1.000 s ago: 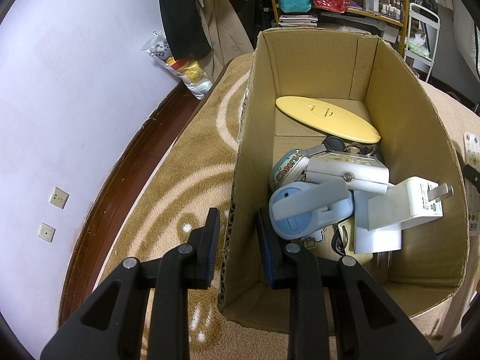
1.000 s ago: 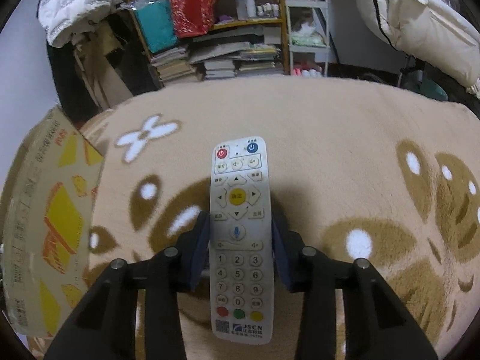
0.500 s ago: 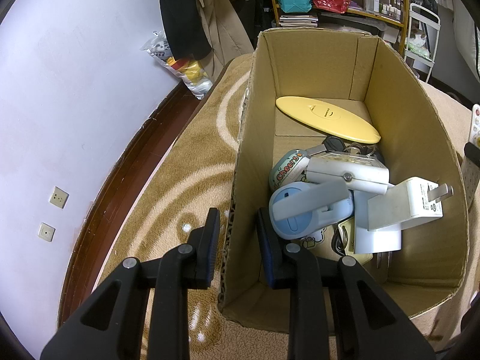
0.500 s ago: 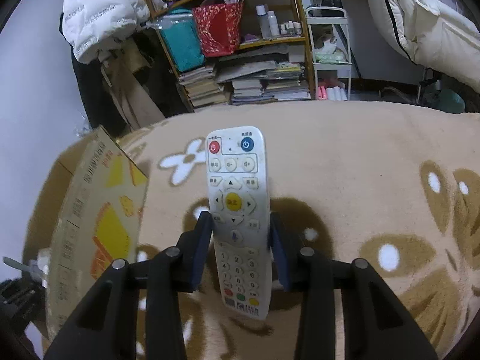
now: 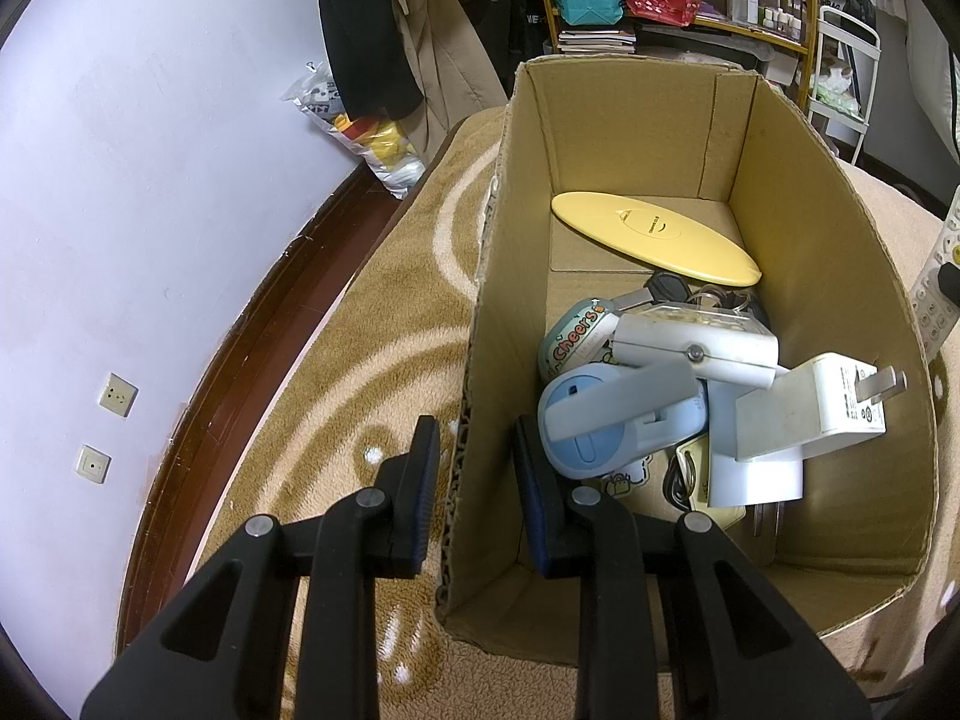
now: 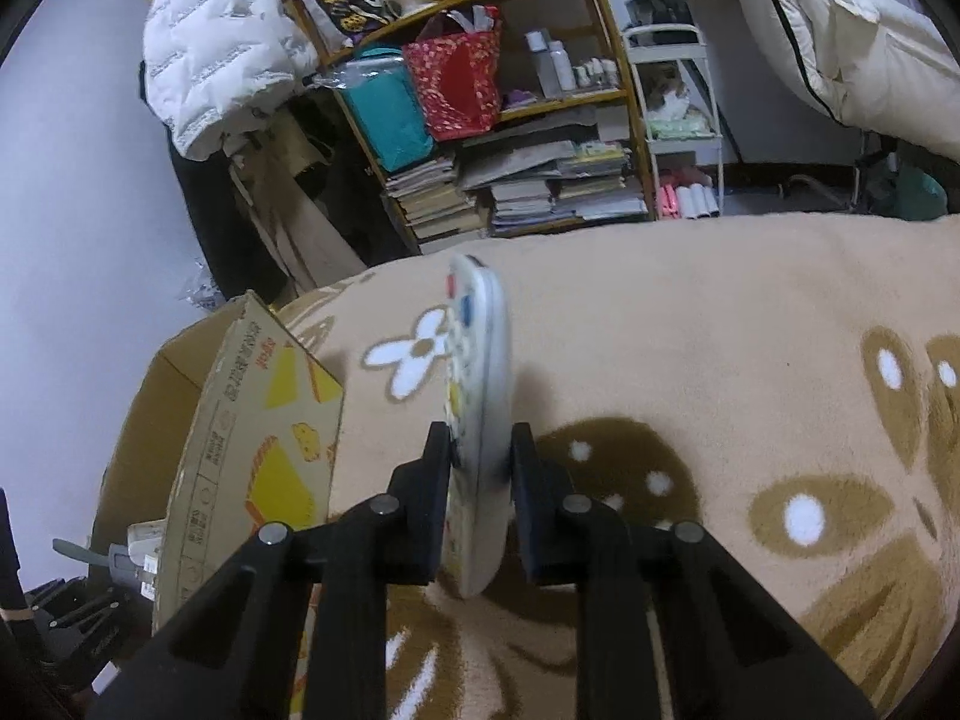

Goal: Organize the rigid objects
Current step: 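Lift the TV remote with the right gripper and drop it into the box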

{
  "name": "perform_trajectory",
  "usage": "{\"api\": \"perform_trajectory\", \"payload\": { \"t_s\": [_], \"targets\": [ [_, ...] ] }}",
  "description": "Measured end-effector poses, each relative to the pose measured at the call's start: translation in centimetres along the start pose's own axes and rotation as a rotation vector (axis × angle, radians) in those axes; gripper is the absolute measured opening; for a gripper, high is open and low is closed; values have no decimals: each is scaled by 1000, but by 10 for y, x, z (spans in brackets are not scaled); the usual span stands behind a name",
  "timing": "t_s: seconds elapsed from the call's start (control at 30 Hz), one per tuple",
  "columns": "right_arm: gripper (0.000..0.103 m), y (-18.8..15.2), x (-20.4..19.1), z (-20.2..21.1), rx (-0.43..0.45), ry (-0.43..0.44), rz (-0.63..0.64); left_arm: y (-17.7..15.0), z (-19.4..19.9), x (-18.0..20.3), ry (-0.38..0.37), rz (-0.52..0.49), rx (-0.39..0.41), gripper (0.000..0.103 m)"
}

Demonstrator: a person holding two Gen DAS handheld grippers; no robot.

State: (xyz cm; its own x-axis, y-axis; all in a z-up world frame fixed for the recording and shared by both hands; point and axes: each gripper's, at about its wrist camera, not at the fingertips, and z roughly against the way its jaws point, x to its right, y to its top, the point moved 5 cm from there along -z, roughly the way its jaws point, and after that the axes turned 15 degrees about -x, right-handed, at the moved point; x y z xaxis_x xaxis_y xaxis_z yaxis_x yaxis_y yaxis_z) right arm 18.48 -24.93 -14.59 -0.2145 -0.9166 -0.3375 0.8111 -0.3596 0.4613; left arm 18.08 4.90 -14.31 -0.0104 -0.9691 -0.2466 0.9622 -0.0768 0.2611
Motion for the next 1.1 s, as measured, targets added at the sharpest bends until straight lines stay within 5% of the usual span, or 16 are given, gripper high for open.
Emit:
{"api": "perform_trajectory", "payload": {
  "t_s": [0.43,0.77,1.1],
  "targets": [
    [20,14,-57,61,157,116,101,0,0,0,1,-1,0,25],
    [21,8,-108,72,157,295,158,0,0,0,0,0,0,25],
    [21,-7,-136,45,117,235,242,0,0,0,0,0,-1,25]
  ]
}}
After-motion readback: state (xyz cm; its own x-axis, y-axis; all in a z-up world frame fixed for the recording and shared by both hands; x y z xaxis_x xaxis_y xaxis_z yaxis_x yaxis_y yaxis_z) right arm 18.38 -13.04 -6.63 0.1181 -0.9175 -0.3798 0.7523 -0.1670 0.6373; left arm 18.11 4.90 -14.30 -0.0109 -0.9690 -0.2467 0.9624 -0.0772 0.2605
